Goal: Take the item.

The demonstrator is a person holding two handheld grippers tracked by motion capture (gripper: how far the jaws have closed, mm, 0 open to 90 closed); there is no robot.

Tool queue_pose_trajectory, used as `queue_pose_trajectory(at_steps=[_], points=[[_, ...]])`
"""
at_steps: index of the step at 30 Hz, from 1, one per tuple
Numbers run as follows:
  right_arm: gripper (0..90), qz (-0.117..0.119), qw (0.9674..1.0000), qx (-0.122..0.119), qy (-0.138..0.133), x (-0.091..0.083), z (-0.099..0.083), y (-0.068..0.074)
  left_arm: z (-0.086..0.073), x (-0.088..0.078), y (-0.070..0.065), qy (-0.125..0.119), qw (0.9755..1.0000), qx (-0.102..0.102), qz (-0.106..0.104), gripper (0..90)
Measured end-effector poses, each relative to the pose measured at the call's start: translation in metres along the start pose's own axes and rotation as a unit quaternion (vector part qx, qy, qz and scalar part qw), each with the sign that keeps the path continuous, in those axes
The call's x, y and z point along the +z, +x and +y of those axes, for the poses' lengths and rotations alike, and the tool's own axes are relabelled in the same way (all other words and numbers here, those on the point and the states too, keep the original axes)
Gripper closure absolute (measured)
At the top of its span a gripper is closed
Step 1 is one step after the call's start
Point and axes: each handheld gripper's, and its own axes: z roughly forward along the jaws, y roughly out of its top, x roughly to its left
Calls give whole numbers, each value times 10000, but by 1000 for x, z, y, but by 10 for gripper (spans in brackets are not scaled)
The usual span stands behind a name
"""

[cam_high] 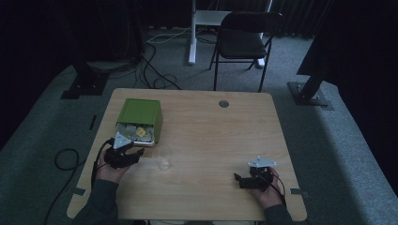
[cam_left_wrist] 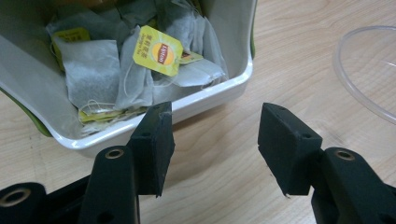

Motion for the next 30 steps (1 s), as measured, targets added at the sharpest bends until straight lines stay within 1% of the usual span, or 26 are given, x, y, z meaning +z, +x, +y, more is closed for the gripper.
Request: queue_pose_trajectory(at_steps=[8,13,18,22,30], points=[[115,1,10000,-5,-7,0,0,0,7,3,6,51,10000,8,61,494],[115,3,10000,-11,-5,0,0,0,9,7,10,87,9999,-48,67,499],[115,3,10000,-12,-5,0,0,0,12,12,11,134,9999,-17,76,504],[115,3,10000,-12,-5,0,0,0,13,14,11,151,9999,-33,57,517],[115,3,10000,-11,-5,0,0,0,16,24,13,198,9997,-110,1,483]])
